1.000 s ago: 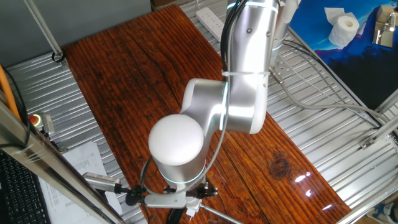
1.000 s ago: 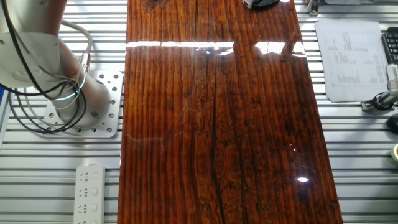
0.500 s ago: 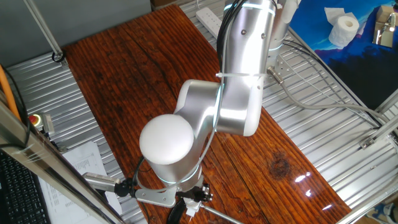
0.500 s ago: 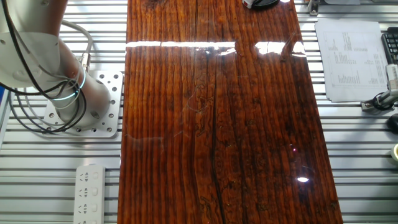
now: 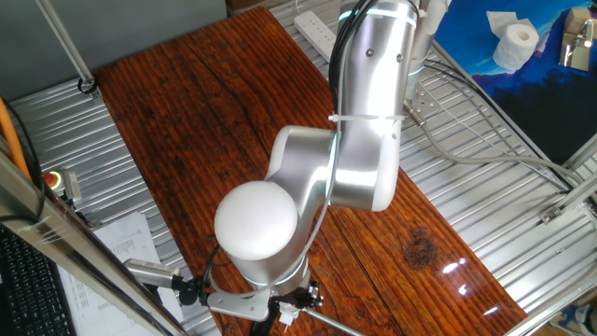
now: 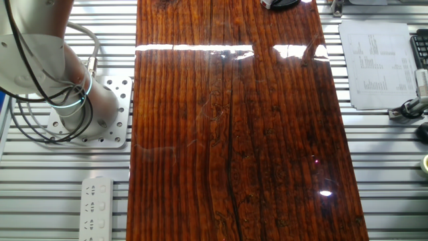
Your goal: Install the light bulb by rotating it
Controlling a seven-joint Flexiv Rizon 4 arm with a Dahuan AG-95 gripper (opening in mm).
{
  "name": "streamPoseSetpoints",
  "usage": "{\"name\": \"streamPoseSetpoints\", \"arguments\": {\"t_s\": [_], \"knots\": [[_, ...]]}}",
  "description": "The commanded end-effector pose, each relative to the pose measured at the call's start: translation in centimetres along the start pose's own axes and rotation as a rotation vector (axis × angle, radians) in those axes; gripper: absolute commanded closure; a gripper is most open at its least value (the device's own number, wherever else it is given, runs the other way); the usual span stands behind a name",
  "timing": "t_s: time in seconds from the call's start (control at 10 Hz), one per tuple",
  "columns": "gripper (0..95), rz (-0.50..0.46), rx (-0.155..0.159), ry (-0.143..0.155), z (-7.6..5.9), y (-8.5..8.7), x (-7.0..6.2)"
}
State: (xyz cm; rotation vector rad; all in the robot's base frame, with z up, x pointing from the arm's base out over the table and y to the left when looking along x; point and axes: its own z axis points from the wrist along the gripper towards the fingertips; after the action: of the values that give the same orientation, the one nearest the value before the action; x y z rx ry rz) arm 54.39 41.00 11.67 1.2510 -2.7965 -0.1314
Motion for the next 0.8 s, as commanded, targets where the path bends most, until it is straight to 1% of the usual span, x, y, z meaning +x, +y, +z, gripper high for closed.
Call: {"name": "streamPoseSetpoints", "arguments": {"t_s": [0.1,0.4,0.5,0.8], "knots": [[57.0,-0.017,0.005,-0.006,0.16,-0.05,0.28],[57.0,-0.024,0.010,-0.004,0.10,-0.33,0.54],[76.0,-0.022,0.008,-0.004,0.09,-0.36,0.57],[76.0,-0.005,0.007,-0.002,0.19,-0.58,0.69]]}}
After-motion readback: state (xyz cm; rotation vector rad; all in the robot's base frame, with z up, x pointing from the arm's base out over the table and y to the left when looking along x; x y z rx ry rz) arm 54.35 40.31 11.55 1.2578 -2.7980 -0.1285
